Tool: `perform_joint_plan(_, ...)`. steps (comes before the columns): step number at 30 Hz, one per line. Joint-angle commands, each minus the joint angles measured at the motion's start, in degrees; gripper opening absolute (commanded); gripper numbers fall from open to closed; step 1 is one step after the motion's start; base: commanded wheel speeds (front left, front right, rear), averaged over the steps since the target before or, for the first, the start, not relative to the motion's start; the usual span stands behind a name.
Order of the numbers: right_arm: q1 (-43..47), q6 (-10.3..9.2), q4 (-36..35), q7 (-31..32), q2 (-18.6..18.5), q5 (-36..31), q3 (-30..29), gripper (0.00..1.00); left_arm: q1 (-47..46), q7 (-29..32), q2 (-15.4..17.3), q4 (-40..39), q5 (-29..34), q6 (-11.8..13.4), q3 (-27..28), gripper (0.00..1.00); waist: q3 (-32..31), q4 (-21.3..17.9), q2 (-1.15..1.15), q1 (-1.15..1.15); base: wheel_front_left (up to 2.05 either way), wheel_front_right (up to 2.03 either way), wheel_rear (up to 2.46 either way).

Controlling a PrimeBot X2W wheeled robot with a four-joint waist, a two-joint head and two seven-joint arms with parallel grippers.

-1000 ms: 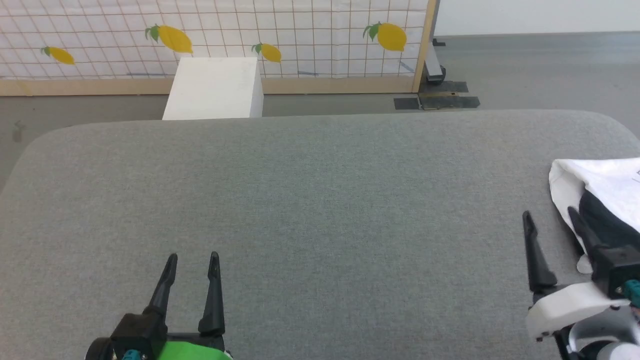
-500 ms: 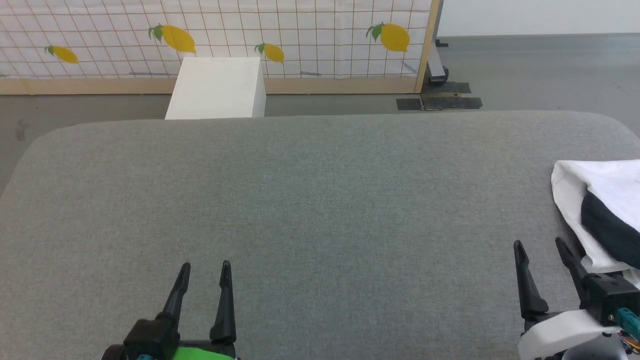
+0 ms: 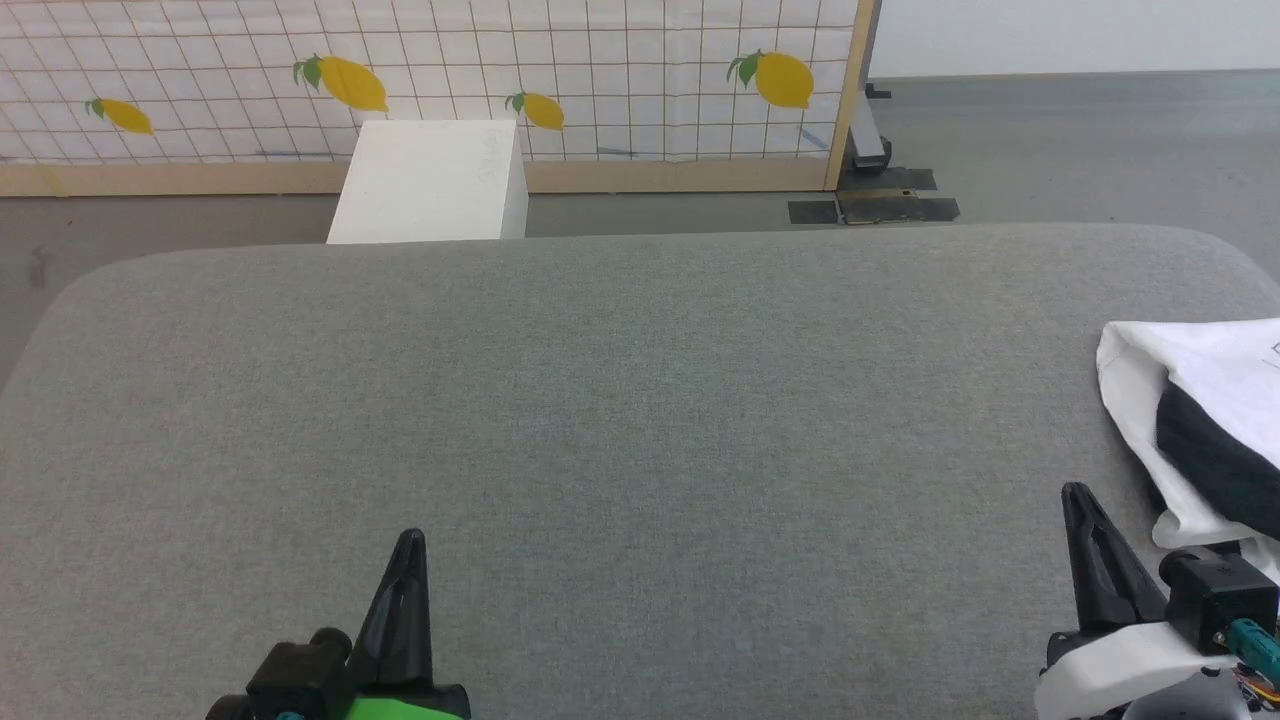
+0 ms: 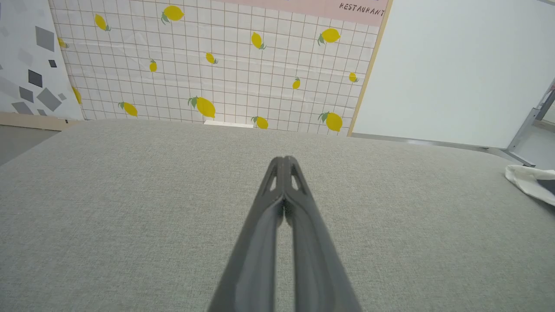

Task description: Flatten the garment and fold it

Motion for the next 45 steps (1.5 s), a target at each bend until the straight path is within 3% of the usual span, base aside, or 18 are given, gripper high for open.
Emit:
perform_joint_plan(1, -0.2, 0.0, 0.1, 0.1, 0.0, -0.1, 0.2, 0.0, -0.3, 0.2, -0.1, 0.1, 0.4, -0.1, 0.2, 0.0, 0.0, 0.0, 0.0, 0.0, 0.0, 0.0, 0.0)
perform_joint_plan(45, -2.5, -0.04, 0.8, 1.3, 0.0, -0.6, 2.5, 0.0, -3.8, 5.3, -1.0, 1.4, 5.0, -1.0, 3.1, 0.0, -0.1, -0.6, 0.0, 0.0, 0.0, 0.0, 0.0)
